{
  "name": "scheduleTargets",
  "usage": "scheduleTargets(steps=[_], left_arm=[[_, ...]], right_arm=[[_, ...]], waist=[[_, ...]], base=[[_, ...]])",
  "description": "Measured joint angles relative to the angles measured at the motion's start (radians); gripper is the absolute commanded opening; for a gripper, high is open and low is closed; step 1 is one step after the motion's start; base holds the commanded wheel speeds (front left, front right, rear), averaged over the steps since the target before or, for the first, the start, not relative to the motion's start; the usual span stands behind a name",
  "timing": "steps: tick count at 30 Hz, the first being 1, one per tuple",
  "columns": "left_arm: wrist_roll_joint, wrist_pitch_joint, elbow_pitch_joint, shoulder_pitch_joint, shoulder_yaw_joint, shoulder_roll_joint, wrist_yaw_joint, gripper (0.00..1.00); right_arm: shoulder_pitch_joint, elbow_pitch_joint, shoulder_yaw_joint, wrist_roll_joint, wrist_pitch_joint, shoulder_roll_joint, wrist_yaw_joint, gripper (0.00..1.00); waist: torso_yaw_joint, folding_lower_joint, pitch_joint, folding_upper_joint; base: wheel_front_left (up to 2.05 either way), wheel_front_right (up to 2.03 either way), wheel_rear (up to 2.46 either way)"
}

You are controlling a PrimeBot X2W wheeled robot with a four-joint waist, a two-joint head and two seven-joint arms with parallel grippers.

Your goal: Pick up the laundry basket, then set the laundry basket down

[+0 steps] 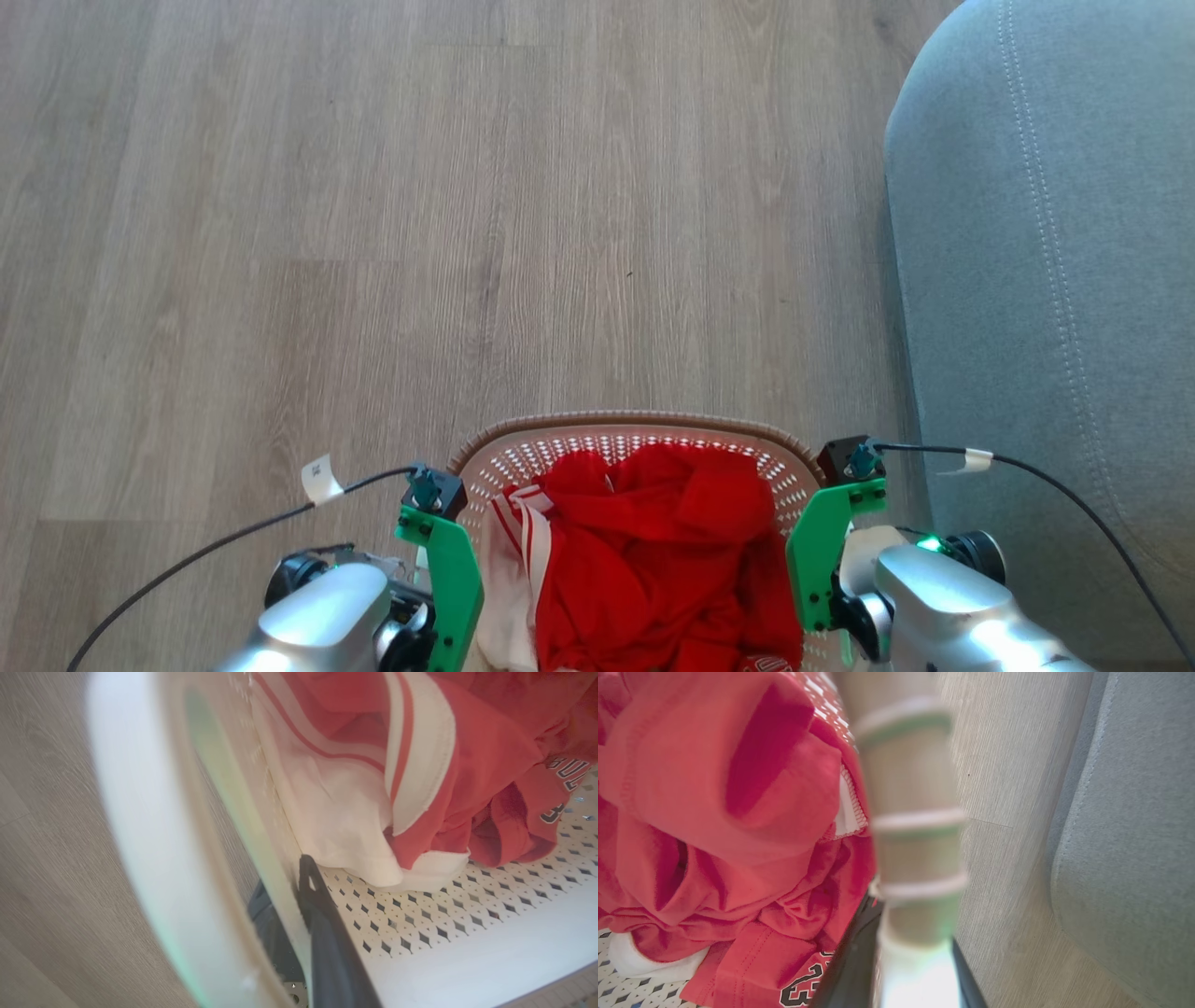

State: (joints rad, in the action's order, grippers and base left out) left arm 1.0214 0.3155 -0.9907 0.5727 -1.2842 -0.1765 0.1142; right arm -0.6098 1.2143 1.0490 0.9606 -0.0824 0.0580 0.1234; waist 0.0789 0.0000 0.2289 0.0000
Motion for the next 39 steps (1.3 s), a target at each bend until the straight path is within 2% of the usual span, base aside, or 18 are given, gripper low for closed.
scheduleTargets(steps=[25, 33, 39], left_arm=[[0.000, 0.000, -0.011, 0.000, -0.001, 0.004, 0.001, 0.00], [-0.007, -0.059, -0.017, 0.011, 0.003, 0.012, -0.002, 0.00], [-0.019, -0.092, -0.035, 0.076, 0.007, 0.029, -0.005, 0.00]], right_arm=[[-0.001, 0.002, 0.029, 0.035, 0.000, 0.000, 0.000, 0.00], [-0.046, 0.018, 0.035, 0.035, 0.013, 0.000, 0.000, 0.00], [-0.112, 0.034, 0.035, 0.034, 0.045, 0.003, 0.000, 0.00]], waist=[[0.012, 0.0000, 0.005, 0.0000], [0.012, 0.0000, 0.063, 0.0000], [0.012, 0.0001, 0.143, 0.0000]], base=[[0.00, 0.00, 0.00], [0.00, 0.00, 0.00], [0.00, 0.00, 0.00]])
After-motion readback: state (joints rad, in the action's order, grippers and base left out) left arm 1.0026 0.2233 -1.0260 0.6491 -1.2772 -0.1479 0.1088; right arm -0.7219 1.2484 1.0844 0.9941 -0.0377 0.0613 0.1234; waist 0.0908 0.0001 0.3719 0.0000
